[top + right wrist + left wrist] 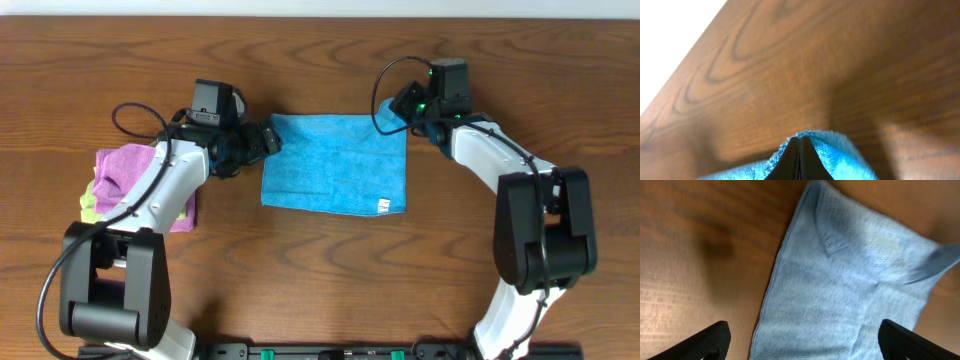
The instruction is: Fold the cloth
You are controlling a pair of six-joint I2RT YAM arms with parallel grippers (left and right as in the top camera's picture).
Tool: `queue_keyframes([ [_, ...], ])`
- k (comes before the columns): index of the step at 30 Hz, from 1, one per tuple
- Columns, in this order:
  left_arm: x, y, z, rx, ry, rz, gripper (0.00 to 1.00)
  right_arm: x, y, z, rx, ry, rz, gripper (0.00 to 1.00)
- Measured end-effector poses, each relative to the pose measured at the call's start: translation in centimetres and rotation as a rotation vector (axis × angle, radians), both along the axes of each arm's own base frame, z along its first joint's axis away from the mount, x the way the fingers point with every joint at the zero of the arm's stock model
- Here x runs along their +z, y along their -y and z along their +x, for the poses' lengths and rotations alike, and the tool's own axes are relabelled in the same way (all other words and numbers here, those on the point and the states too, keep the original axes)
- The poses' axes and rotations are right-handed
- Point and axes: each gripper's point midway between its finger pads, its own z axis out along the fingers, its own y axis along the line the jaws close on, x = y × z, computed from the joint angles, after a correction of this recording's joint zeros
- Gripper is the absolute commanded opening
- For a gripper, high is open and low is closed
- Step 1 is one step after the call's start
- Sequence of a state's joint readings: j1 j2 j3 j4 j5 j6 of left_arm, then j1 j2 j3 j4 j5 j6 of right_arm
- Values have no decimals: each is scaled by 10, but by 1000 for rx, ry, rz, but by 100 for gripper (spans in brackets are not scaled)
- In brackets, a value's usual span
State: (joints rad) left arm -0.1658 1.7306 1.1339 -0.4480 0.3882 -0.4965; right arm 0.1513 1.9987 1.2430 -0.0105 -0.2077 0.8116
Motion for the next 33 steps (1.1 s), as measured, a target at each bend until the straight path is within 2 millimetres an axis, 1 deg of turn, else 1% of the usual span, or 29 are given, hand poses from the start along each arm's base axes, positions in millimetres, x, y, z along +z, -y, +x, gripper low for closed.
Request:
queue_keyframes([
  [3,-2,0,-5,-3,-21,-3,96,6,6,9,-34,46,-26,1],
  [8,0,7,-8,-21,-34,-41,95,16,18,21,-113,115,-94,2],
  [10,1,9,-9,-27,-37,-54,95,18,22,25,-138,135,-112,5],
  [11,2,10,-10,-31,-38,-62,96,19,24,27,-149,145,-119,9],
  [14,2,12,-10,-35,-39,-72,96,16,28,31,-172,157,-132,23],
  [16,2,13,-10,-37,-40,-75,96,12,28,31,-177,152,-134,44],
  [17,3,13,-10,-38,-40,-78,96,11,28,31,-176,151,-132,50],
  [20,5,16,-8,-45,-28,-93,95,11,20,30,-142,148,-110,66],
  [21,7,17,-5,-46,-13,-99,95,12,16,29,-123,145,-90,79],
  [22,9,18,-2,-46,3,-104,96,13,11,27,-102,139,-73,89],
  [24,14,22,8,-35,43,-121,95,20,6,21,-69,126,-51,96],
  [25,18,24,13,-31,67,-130,95,28,3,17,-55,123,-41,99],
  [26,20,25,17,-23,80,-140,95,36,3,13,-51,119,-38,99],
  [28,24,29,21,-11,98,-154,96,60,3,5,-47,131,-31,99],
  [31,26,37,23,4,101,-164,96,112,6,-12,-43,181,-27,99],
  [33,27,45,25,4,116,-159,96,137,8,-24,-36,204,-33,99],
])
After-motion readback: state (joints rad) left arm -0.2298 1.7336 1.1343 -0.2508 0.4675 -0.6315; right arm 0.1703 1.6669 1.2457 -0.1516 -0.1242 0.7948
